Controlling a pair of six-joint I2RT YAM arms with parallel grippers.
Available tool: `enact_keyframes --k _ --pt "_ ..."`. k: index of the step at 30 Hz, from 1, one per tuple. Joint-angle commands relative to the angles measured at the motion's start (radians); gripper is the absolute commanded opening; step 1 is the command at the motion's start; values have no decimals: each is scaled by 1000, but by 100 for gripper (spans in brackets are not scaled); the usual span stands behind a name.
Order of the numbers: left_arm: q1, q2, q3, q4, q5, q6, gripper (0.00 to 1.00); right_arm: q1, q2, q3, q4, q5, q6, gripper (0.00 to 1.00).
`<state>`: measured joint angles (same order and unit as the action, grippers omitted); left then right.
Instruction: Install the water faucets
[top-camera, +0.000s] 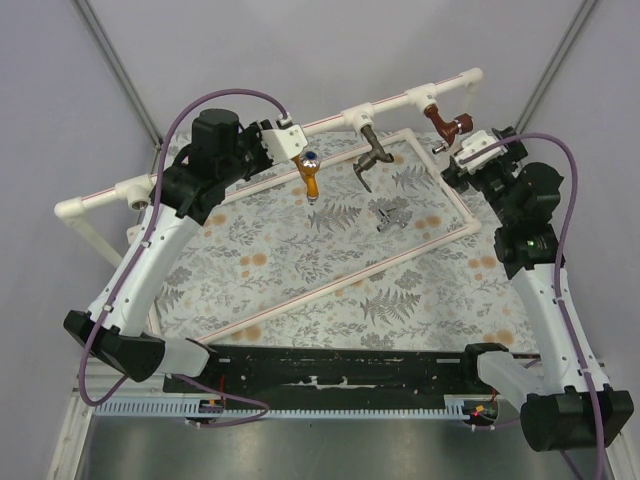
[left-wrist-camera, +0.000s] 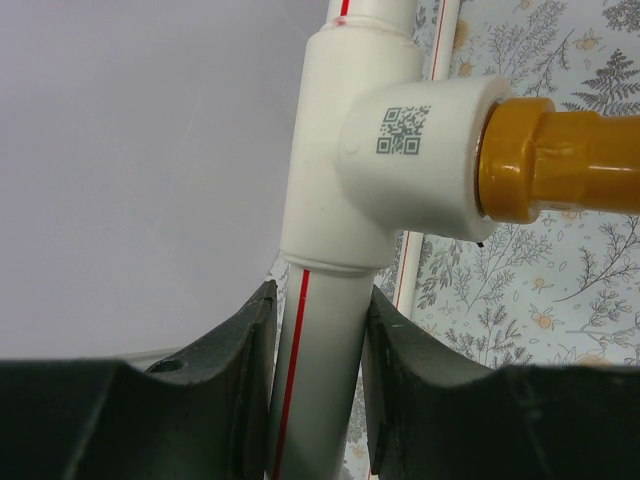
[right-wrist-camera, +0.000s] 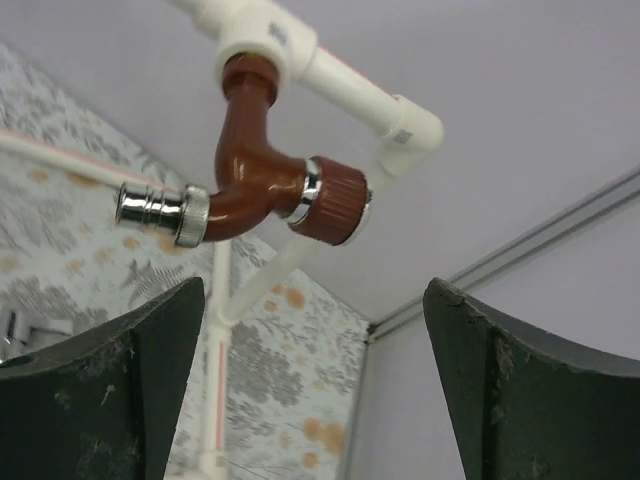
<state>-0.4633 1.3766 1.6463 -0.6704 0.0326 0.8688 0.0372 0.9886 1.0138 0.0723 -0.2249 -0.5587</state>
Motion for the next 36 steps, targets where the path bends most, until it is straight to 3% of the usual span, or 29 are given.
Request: enact_keyframes --k 1,10,15,18,22,25,29,33,36 --pt "-18 -31 -13 -124 58 -179 2 27 34 75 -160 -77 -470 97" --pt "-18 -37 -14 -127 58 -179 2 121 133 94 -19 7 -636 90" --pt "-18 -40 -13 -126 58 -179 2 127 194 71 118 47 -539 74" --pt "-18 -37 -14 -127 58 -180 2 127 214 69 182 53 -376 56" --pt "-18 -40 -17 -127 56 -180 2 125 216 97 217 88 100 25" --pt "-18 -40 -17 -126 56 -180 2 125 202 82 287 194 627 13" --pt "-18 -42 -20 -126 55 -182 2 106 200 40 325 306 1307 11" --pt "-18 -42 -22 -126 55 -180 2 92 258 -53 524 364 1965 12" --pt "-18 -42 -22 -127 53 -180 2 92 324 -77 651 406 2236 16"
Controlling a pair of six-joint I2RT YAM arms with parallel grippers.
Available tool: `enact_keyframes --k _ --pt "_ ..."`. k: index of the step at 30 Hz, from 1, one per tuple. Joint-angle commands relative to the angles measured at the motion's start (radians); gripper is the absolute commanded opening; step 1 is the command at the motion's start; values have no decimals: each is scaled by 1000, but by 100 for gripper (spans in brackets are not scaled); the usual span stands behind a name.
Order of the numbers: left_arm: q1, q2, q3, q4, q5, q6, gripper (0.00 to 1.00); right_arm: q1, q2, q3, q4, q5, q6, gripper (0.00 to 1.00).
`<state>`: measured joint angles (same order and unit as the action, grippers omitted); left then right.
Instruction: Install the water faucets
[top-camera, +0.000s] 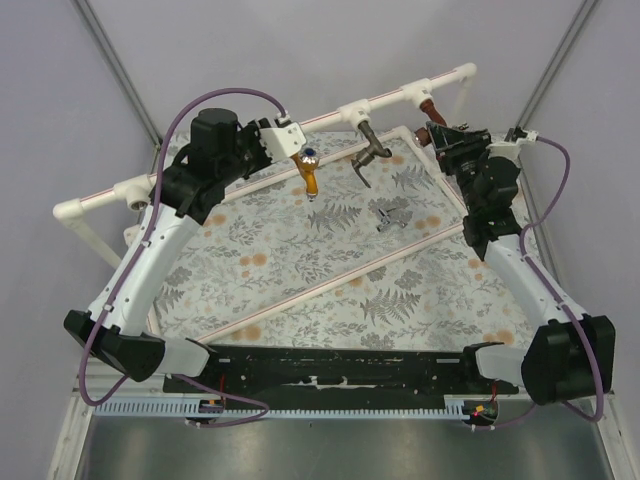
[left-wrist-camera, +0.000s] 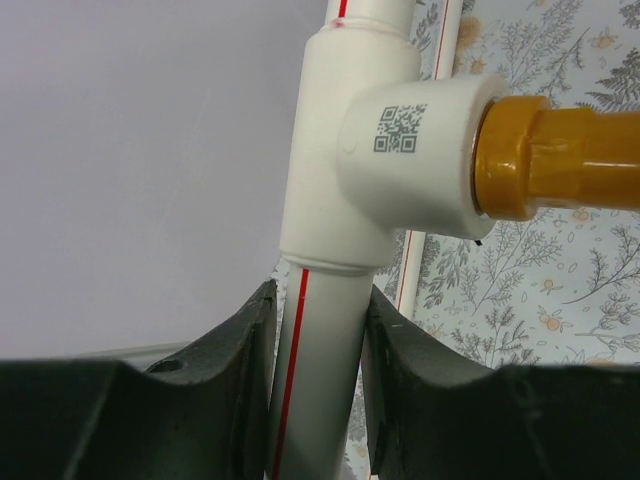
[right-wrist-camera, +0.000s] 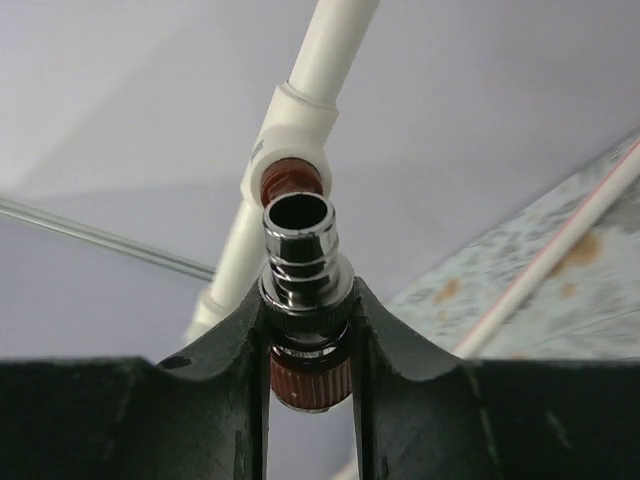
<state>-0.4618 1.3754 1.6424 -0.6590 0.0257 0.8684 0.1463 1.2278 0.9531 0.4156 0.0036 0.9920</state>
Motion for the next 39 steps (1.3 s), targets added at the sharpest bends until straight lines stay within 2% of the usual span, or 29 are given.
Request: enact_keyframes --k 1,3,5,6,8,12,14,16,18,19,26,30,35,39 --pt "-20 -41 -18 -137 60 -181 2 -17 96 -11 322 190 715 18" --pt "-20 -41 -15 -137 62 -181 2 -17 90 -11 299 225 728 26" --pt "-20 -42 -12 -136 63 -183 2 -20 70 -25 295 257 665 37" --pt "-20 -41 -10 -137 62 -183 2 -27 56 -37 314 251 605 46" --pt "-20 -39 -10 -137 59 -181 2 -39 30 -46 325 211 461 57" --pt "-20 -39 -10 -136 59 -181 2 -70 -45 -80 284 107 179 74" --pt "-20 -41 -10 -136 63 -180 2 -82 -88 -93 244 60 4 76" --pt "-20 -35 -9 -136 63 -181 2 -88 -143 -82 156 26 -238 78" --pt "-20 -35 -7 -137 66 -181 2 -88 -189 -53 39 -1 -576 81" --pt "-20 -36 -7 -136 68 -180 2 -88 -209 -36 -19 1 -696 81" --pt "-20 -35 -10 -137 74 -181 2 -85 -272 128 -406 -273 -1542 83" --pt "-20 -36 -12 -136 75 -183 2 -61 -286 165 -520 -304 -1838 83" --pt "-20 -36 -10 -133 80 -181 2 34 -263 216 -630 -208 -2172 83" --pt "-20 -36 -10 -133 85 -183 2 102 -225 223 -615 -128 -2319 80"
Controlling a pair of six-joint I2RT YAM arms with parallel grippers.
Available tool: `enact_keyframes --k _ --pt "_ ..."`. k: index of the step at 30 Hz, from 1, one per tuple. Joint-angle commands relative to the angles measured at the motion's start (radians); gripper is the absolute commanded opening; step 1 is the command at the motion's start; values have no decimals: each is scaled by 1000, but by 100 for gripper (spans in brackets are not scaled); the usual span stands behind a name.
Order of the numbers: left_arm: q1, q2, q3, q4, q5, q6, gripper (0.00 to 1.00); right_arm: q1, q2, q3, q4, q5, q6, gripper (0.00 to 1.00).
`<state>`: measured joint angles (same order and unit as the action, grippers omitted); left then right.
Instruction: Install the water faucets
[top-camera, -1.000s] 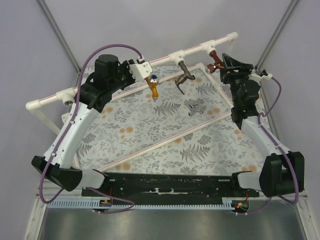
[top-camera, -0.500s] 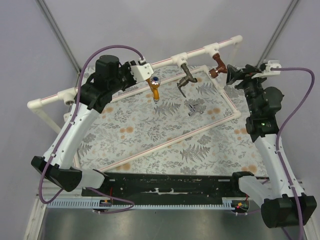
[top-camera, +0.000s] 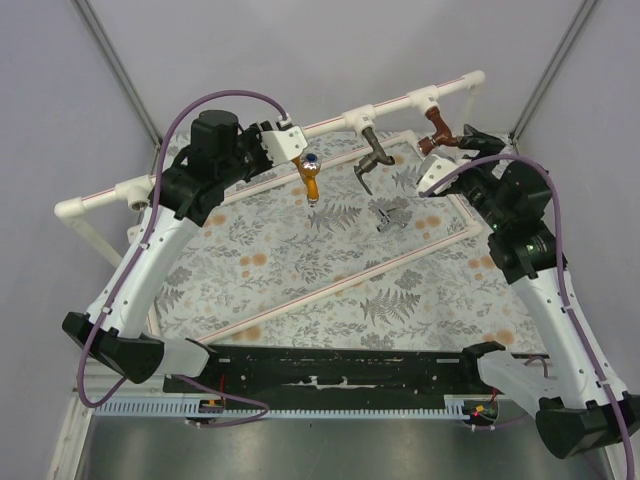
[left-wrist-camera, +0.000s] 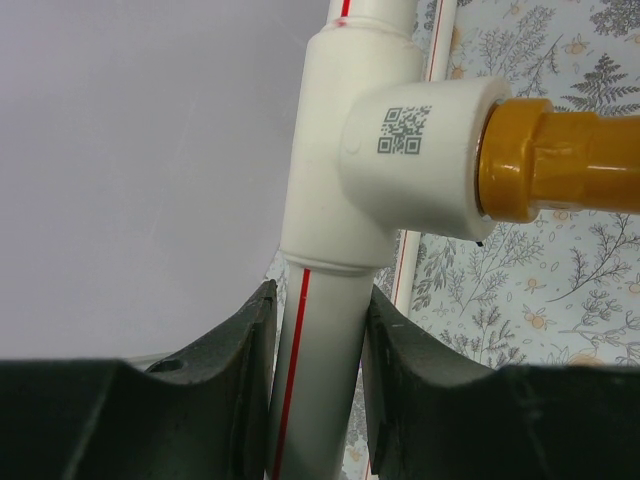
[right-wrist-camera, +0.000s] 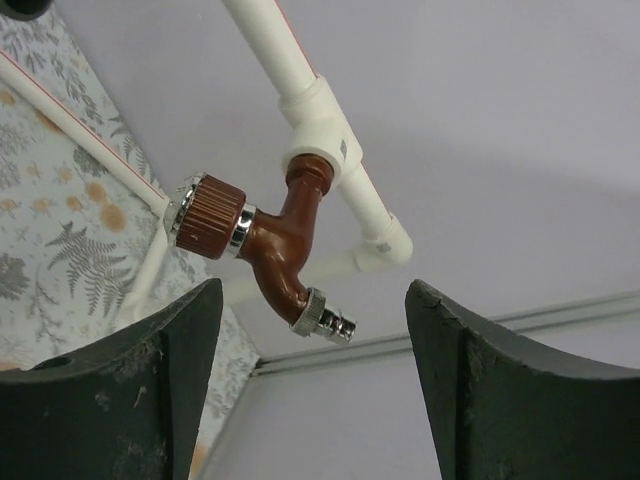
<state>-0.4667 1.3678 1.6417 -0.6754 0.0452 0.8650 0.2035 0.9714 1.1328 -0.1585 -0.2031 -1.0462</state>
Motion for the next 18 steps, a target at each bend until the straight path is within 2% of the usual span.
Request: enact_keyframes --k 1,7,15,18 --pt "-15 -27 -10 -115 65 -181 2 53 44 38 -20 94 -310 79" --pt "-15 -36 -13 -116 61 -179 2 83 110 22 19 174 -457 78" --pt "-15 -38 -14 -116 64 -179 2 85 220 -33 220 248 -489 75" --pt "-15 -42 -17 -116 62 -179 2 85 251 -45 284 254 -442 67"
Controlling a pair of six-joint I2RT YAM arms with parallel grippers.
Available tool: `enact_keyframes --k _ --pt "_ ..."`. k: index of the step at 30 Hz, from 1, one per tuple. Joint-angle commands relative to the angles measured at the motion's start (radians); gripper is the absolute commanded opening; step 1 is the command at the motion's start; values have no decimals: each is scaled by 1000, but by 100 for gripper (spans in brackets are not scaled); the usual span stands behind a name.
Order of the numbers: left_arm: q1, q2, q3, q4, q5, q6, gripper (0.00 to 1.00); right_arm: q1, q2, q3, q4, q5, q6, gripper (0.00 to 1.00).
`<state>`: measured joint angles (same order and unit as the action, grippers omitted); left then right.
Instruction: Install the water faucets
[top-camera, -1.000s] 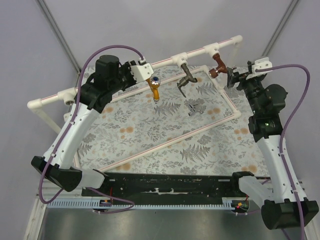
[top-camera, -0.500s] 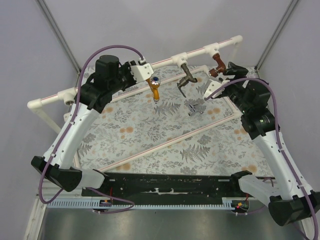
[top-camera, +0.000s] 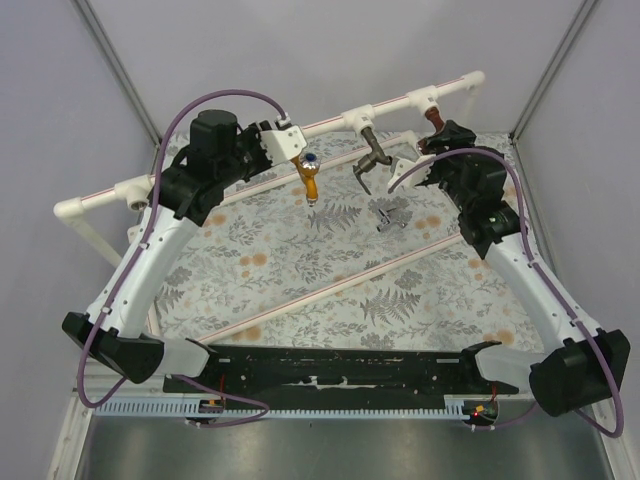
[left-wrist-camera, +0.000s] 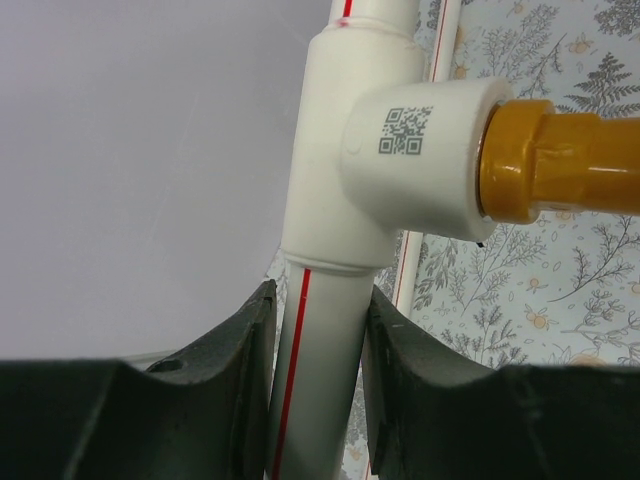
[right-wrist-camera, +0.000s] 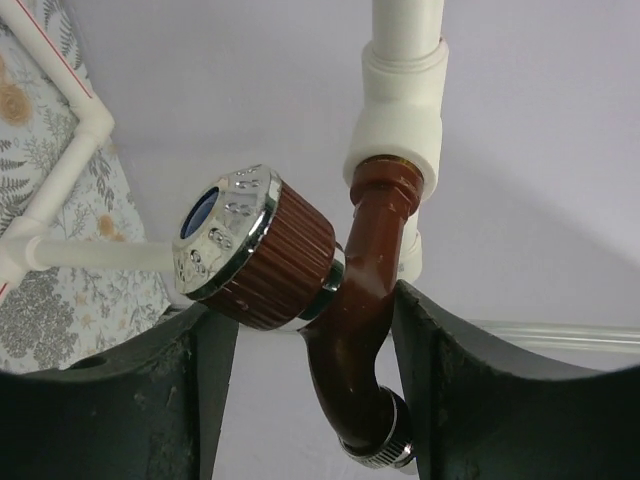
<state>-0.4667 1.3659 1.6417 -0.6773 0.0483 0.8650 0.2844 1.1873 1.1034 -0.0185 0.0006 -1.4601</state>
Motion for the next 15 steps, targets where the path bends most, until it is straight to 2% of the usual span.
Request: enact_keyframes --k 1,4,7,13,15 --pt "-15 -42 -17 -114 58 -178 2 2 41 -26 175 49 10 62" --pt "-15 -45 -22 -111 55 -178 2 2 58 -31 232 50 131 47" --pt "-15 -47 -26 -108 53 -178 2 2 54 -31 296 58 359 26" --pt "-15 -47 -28 -102 56 -176 2 -16 38 18 314 58 1042 1" --pt "-15 -47 -25 -103 59 -178 2 -39 34 23 331 62 1273 0"
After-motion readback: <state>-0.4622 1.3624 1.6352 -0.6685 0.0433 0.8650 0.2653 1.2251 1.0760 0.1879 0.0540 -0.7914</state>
